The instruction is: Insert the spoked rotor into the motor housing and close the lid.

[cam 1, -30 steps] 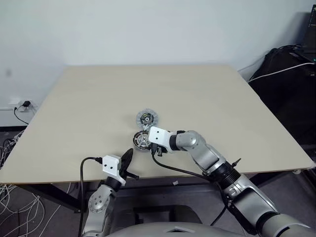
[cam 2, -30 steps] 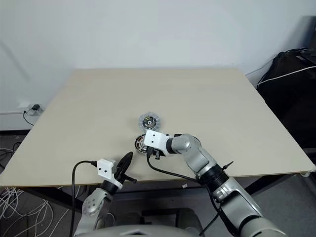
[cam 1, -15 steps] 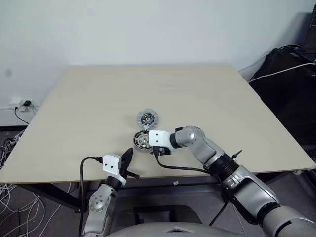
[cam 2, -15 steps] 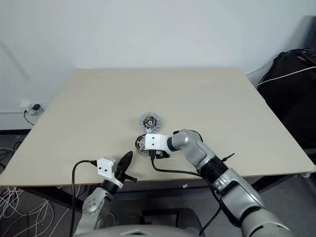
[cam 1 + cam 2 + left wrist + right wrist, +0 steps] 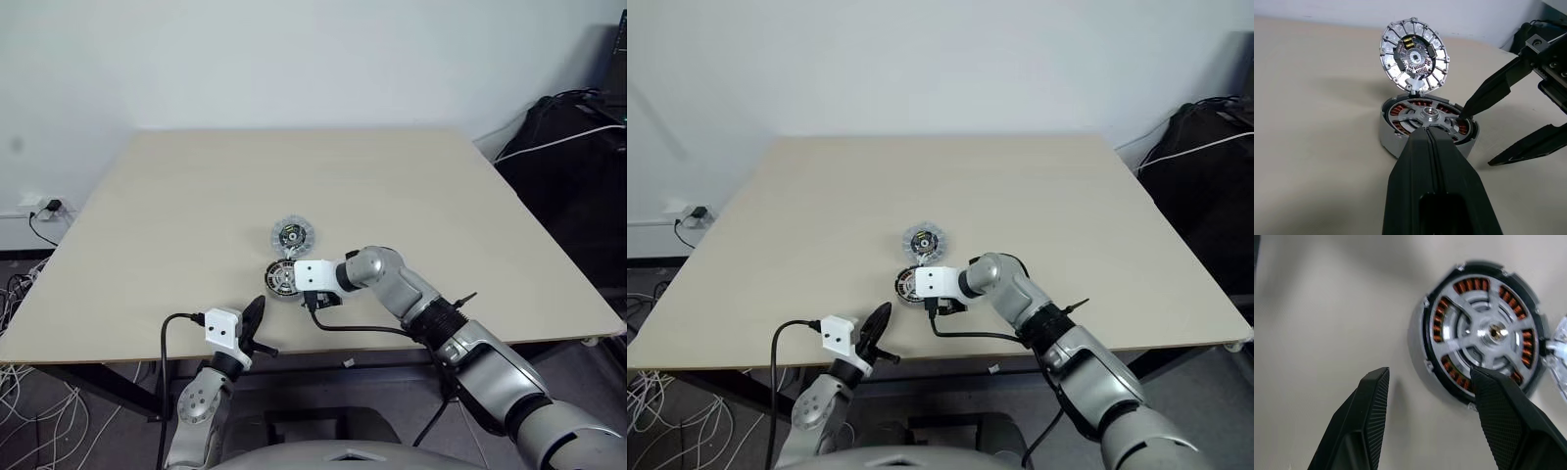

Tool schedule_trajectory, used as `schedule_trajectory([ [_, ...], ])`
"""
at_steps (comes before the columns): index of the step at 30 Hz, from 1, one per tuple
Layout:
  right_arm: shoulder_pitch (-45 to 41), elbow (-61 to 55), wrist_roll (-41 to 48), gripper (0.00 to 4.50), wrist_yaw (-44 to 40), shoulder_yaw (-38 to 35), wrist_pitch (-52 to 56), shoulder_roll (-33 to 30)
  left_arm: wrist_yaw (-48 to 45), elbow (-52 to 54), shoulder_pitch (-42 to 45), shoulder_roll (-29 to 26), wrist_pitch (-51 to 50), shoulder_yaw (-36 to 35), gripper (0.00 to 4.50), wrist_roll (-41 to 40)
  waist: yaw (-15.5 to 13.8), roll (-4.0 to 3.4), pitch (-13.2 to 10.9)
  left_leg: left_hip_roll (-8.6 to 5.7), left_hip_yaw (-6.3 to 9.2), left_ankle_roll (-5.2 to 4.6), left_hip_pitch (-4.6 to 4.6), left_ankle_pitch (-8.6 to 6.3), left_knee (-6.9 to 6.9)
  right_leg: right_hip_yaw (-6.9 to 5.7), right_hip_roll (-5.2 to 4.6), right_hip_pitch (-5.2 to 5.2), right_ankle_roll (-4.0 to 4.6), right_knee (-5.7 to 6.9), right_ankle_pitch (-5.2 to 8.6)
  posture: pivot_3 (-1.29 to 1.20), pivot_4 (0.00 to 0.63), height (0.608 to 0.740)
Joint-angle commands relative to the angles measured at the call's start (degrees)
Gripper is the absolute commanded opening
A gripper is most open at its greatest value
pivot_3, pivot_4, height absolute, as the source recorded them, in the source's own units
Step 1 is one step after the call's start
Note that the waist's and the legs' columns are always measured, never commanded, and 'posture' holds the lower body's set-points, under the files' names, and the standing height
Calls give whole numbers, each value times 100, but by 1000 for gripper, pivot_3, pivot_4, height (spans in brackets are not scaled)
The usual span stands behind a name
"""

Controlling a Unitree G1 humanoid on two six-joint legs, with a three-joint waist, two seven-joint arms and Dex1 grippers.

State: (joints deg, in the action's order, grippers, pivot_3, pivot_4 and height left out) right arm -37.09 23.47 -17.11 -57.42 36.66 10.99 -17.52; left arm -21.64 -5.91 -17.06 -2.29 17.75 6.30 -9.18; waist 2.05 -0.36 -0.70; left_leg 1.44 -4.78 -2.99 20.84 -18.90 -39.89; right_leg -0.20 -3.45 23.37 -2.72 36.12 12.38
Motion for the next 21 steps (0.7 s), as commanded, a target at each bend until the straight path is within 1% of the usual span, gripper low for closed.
schedule_trajectory([
  [1, -179, 39, -33, 2832, -43, -64, -122, 40, -29, 141, 52, 27, 85, 22, 0, -55, 0, 0, 0, 0, 0, 0, 0, 0, 0, 0, 0, 0, 0, 0, 0, 0, 0, 740],
  [14, -281, 378, -115, 2832, -48, -68, -169, 198, -43, -25, 30, 87, 196, -5, 0, -59, 8, -1, 1, 2, -4, 5, -6, 3, 0, 0, 1, -1, 6, 2, -5, 0, 0, 740],
  [17, -290, 391, -118, 2210, -36, -77, -156, 223, -38, -31, 34, 97, 197, -10, 0, -62, 9, -2, 1, 3, -5, 5, -7, 3, 0, 0, 2, -1, 7, 4, -6, 0, 0, 740],
  [19, -289, 390, -120, 1552, -27, -88, -152, 227, -35, -44, 43, 103, 199, -17, 0, -66, 7, -2, 1, 3, -5, 6, -6, 3, 0, 0, 2, 0, 7, 4, -6, 0, 0, 740],
  [20, -288, 389, -121, 1302, -23, -92, -151, 228, -36, -50, 46, 105, 201, -20, 0, -67, 4, -2, 1, 3, -5, 5, -6, 3, 0, 0, 2, 0, 7, 4, -6, 0, 0, 740],
  [21, -289, 390, -122, 906, -19, -95, -150, 228, -37, -59, 51, 106, 203, -24, 0, -69, 4, -1, 1, 2, -4, 5, -6, 3, 0, 0, 2, 0, 7, 3, -6, 0, 0, 740],
])
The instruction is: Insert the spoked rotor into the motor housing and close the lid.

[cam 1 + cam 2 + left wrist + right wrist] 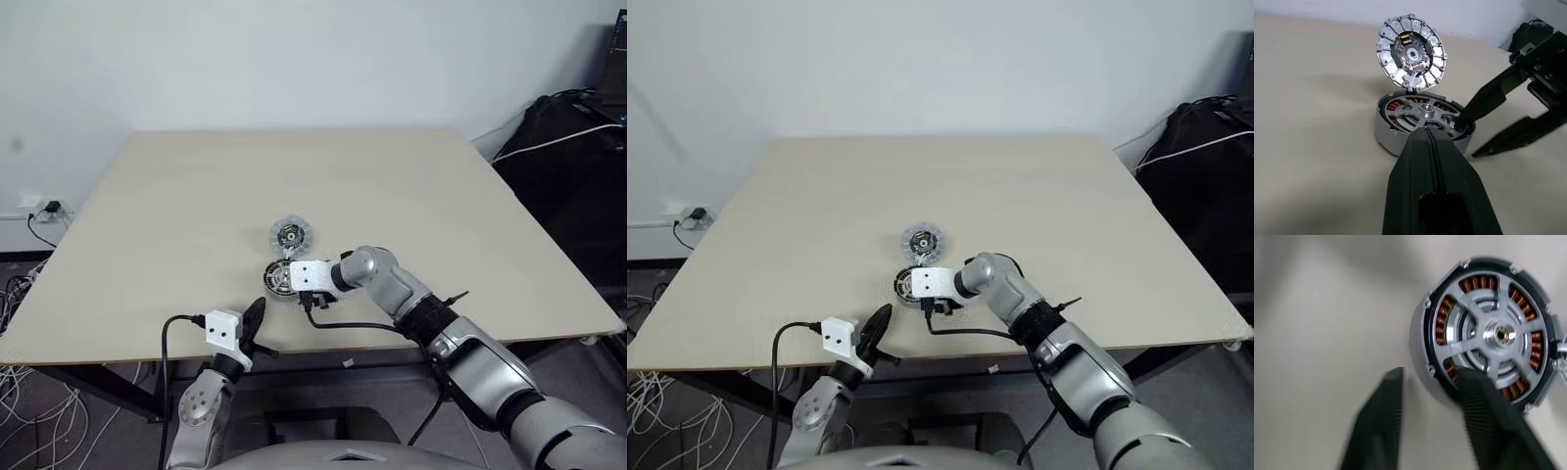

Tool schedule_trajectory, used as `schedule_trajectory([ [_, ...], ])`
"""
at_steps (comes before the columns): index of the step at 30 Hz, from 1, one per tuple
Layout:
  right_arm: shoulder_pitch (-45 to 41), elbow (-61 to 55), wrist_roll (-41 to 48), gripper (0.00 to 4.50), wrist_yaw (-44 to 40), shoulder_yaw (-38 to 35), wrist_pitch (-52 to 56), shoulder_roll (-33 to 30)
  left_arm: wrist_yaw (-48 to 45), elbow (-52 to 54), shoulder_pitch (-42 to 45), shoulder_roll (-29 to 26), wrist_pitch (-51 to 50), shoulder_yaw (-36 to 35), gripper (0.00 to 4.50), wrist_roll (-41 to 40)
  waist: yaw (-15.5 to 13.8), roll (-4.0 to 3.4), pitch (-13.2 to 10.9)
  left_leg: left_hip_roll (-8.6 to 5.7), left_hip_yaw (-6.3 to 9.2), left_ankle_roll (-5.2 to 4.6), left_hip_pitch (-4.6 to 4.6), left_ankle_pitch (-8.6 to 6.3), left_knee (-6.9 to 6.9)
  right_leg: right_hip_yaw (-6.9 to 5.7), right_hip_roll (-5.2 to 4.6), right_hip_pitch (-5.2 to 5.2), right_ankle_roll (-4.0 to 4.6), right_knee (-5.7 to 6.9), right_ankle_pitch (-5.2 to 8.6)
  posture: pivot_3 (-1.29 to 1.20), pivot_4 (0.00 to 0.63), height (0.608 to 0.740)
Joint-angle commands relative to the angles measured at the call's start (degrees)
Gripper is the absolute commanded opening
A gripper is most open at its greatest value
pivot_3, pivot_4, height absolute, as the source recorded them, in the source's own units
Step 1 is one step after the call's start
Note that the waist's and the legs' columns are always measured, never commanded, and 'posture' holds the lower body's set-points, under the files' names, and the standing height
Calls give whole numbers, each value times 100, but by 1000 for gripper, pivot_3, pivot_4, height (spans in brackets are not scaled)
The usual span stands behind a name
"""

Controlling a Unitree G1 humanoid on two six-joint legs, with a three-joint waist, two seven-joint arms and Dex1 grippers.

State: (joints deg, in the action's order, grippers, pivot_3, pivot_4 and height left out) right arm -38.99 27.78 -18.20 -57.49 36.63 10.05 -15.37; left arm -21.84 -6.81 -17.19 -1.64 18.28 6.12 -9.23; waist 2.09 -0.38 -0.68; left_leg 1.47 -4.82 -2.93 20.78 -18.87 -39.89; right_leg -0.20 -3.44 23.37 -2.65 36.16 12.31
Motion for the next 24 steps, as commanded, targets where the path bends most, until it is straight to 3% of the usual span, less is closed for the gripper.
schedule_trajectory([
  [1, -95, -46, -14, 628, -8, -95, -50, 10, -18, 15, 72, 46, 154, -16, 0, -72, 1, 0, 0, 0, 0, 0, 0, 0, 0, 0, 0, 0, 0, 0, 0, 0, 0, 740],
  [3, -80, -66, -19, 116, -4, -105, -44, -1, -22, -13, 87, 50, 162, -29, 0, -83, -6, -1, 0, 0, 0, 0, 0, 0, 0, 0, 0, 0, 0, 0, 0, 0, 0, 740],
  [12, 80, -321, 33, 107, 139, -224, 143, -18, -71, -105, 124, 53, 187, -40, 0, -117, -7, -2, 0, 0, 0, 0, 0, 1, -3, 0, 0, -1, 2, 0, -2, 0, 0, 740],
  [24, 728, -1881, 172, 107, 481, -730, 1079, -341, -131, -26, 206, 32, 7, -18, 0, -147, -48, -1, -1, -1, 1, -2, 9, 0, -3, 0, -1, 6, 2, -3, -2, 0, 0, 740],
])
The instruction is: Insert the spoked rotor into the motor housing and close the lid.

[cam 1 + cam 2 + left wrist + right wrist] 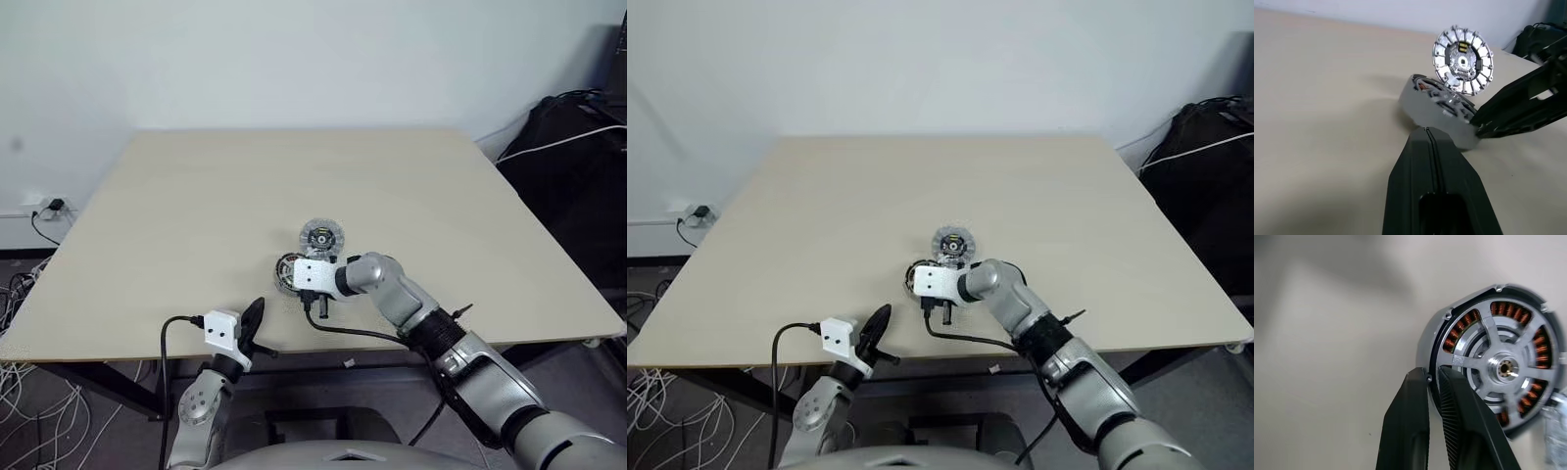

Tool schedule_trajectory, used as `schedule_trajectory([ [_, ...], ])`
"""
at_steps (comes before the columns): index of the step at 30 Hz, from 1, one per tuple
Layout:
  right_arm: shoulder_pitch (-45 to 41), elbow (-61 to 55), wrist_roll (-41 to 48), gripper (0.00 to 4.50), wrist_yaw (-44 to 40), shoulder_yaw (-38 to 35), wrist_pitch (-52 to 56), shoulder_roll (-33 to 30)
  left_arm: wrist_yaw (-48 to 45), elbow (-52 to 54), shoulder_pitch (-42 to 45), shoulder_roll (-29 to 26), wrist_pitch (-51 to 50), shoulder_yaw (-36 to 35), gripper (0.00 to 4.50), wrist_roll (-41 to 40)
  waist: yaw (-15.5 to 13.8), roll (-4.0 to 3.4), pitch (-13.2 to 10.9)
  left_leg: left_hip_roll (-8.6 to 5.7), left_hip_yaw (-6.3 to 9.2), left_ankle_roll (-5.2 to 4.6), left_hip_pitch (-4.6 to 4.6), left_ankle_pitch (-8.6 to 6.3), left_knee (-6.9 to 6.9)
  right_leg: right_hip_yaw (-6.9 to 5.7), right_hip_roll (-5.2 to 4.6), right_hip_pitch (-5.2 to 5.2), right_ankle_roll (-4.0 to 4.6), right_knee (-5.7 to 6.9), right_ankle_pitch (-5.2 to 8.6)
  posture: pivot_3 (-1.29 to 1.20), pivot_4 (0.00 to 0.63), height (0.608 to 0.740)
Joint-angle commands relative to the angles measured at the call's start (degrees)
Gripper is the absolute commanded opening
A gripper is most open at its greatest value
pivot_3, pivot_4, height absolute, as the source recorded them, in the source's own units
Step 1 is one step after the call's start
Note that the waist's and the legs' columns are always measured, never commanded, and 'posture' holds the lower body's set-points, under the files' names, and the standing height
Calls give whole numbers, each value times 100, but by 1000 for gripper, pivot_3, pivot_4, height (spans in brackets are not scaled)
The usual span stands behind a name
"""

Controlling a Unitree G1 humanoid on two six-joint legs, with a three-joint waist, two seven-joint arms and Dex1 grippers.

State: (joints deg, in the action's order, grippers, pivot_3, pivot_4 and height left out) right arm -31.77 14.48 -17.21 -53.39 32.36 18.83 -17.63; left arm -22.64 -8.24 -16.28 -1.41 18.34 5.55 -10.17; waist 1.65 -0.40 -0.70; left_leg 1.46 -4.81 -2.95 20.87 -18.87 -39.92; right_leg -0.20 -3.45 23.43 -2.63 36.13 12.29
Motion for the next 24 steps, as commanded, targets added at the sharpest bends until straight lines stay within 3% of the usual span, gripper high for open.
schedule_trajectory([
  [1, 60, -688, 84, 107, 75, -338, 288, -161, -62, 109, 132, 8, -14, 45, 0, -52, -7, 1, 0, 0, 0, 0, 0, 0, 0, 0, 0, 0, 0, 0, 0, 0, 0, 740],
  [13, 648, -1903, 200, 107, 11, -448, 862, -840, -229, -188, 311, 35, 25, 41, 0, -63, -11, 4, -1, 1, 1, -3, -2, -2, 0, -2, 1, -2, 1, -6, 1, 0, 0, 740],
  [22, 416, -1511, 185, 107, -41, 17, 650, -524, -275, -271, 335, 63, 66, 61, 0, -22, -12, 6, -2, 1, 0, -4, -1, -2, 0, -2, 1, -3, 1, -7, 1, 0, 0, 740],
  [24, 314, -1277, 158, 525, -17, 134, 558, -387, -268, -273, 322, 59, 77, 52, 0, -26, -13, 7, -2, 0, 0, -4, -2, -2, 0, -2, 1, -5, 1, -7, 0, 0, 0, 740],
])
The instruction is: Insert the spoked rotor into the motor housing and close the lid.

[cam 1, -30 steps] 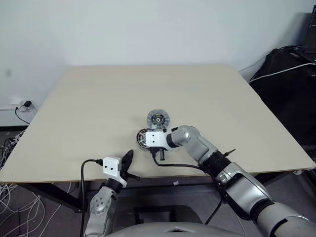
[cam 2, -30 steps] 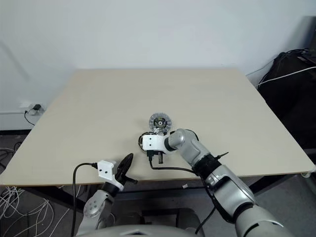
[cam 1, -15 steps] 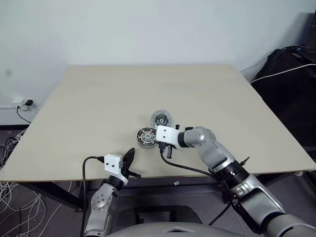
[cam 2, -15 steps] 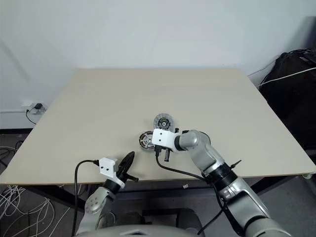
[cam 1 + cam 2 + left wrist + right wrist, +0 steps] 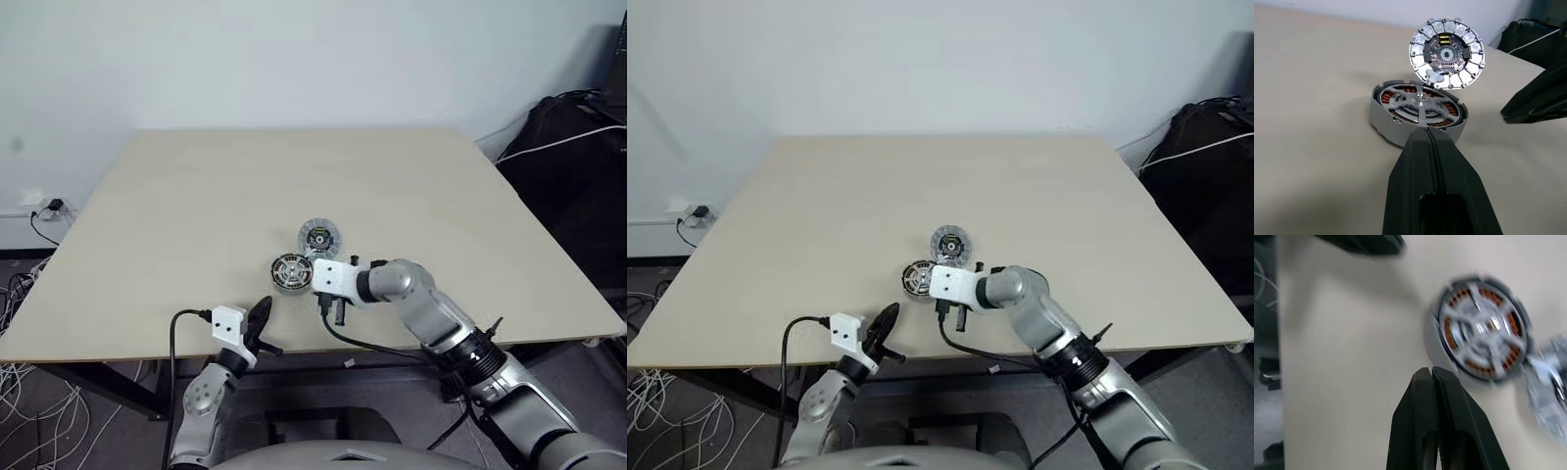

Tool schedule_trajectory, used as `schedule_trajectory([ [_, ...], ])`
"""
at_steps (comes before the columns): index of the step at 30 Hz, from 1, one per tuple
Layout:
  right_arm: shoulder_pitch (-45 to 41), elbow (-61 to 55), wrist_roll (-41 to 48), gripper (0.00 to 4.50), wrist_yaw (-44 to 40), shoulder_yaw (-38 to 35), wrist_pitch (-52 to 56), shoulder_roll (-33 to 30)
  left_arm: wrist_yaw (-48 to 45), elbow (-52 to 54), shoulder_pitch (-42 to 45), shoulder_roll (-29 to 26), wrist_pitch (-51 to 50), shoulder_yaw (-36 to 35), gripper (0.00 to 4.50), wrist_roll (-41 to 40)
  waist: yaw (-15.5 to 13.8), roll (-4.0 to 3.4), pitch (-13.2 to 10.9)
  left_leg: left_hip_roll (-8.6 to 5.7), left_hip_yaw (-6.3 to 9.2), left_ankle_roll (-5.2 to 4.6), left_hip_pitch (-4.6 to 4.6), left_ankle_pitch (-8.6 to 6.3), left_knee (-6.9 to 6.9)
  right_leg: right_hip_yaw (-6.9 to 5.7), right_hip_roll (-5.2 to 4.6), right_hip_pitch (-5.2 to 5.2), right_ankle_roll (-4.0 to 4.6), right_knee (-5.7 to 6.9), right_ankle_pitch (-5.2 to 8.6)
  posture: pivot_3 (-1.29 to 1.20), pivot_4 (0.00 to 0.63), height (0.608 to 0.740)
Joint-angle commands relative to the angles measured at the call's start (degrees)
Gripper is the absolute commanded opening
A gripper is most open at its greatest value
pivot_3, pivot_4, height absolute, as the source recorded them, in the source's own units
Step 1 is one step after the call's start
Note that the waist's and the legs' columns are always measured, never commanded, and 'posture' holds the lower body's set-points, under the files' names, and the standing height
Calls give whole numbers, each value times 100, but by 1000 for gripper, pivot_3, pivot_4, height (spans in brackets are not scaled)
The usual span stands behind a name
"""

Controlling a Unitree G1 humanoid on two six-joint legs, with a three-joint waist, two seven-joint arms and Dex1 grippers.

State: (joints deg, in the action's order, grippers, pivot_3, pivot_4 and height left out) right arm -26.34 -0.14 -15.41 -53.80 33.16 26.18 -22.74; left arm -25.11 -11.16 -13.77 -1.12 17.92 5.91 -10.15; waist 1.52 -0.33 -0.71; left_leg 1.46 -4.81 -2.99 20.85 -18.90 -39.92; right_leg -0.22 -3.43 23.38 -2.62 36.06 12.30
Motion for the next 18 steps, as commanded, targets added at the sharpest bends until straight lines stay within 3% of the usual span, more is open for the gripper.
schedule_trajectory([
  [1, -276, 292, -35, 730, 44, 96, -222, 183, -16, 21, 63, 29, 124, 9, 0, -30, 0, 0, 0, 0, 0, 0, 0, 0, -1, 0, 0, 0, 0, 0, 0, 0, 0, 740],
  [6, -534, 860, -136, 2282, 175, 248, -536, 455, 15, 37, 14, 27, 148, -32, 0, -43, 1, 0, 0, 0, 1, 0, 1, 0, -1, -1, 0, 0, -1, 1, 0, 0, 0, 740],
  [18, -1053, 2136, -284, 2282, 215, 361, -1097, 900, 114, 229, -154, 107, 148, -8, 0, 11, 22, -1, 0, -1, -1, 2, 1, 1, -1, -1, 0, -1, -4, 1, -2, 0, 0, 740],
])
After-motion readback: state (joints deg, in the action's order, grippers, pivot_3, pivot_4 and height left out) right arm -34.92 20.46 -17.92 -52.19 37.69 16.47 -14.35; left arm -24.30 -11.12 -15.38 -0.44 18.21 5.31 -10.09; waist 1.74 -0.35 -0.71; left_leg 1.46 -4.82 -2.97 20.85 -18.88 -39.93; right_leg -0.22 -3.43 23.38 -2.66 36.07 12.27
